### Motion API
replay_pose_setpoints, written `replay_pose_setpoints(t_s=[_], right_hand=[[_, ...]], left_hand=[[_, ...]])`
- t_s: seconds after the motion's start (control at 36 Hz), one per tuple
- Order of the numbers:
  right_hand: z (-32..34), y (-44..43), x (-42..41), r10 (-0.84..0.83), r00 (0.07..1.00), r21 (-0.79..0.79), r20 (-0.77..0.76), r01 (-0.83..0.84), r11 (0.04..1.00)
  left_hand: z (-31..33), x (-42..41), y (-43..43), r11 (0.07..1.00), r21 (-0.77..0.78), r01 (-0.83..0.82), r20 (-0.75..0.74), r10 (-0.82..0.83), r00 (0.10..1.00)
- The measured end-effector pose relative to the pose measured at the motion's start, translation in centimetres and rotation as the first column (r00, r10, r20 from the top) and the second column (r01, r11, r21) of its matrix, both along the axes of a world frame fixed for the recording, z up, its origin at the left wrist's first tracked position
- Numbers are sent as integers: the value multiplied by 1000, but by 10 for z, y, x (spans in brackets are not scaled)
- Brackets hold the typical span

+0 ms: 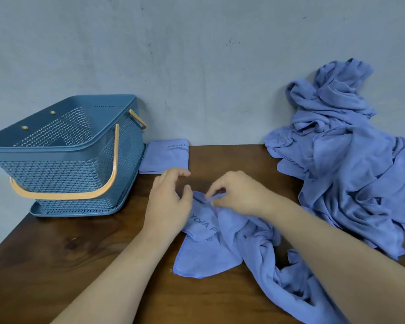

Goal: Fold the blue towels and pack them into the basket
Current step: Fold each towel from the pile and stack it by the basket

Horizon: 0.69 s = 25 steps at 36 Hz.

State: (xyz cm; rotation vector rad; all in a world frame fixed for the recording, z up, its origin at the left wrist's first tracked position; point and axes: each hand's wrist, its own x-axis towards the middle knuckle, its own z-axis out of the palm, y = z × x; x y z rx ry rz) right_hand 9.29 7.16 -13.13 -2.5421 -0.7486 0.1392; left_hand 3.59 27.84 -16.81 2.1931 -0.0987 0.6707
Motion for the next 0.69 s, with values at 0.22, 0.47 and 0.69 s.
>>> replay_pose_setpoints(t_s=[0.22,0.47,0.69], right_hand=[[9,-45,57,-499,864,307,-65,493,814],[-17,-62,15,-411,910,78,59,406,910],[-28,-81,-30,-388,919,3,76,389,921]], left_hand=[[9,-17,-19,986,164,-15,217,-22,976],[-1,-21,-31,943,269,196,-119,-170,978],[-8,-19,-36,905,336,260,-279,-168,945]])
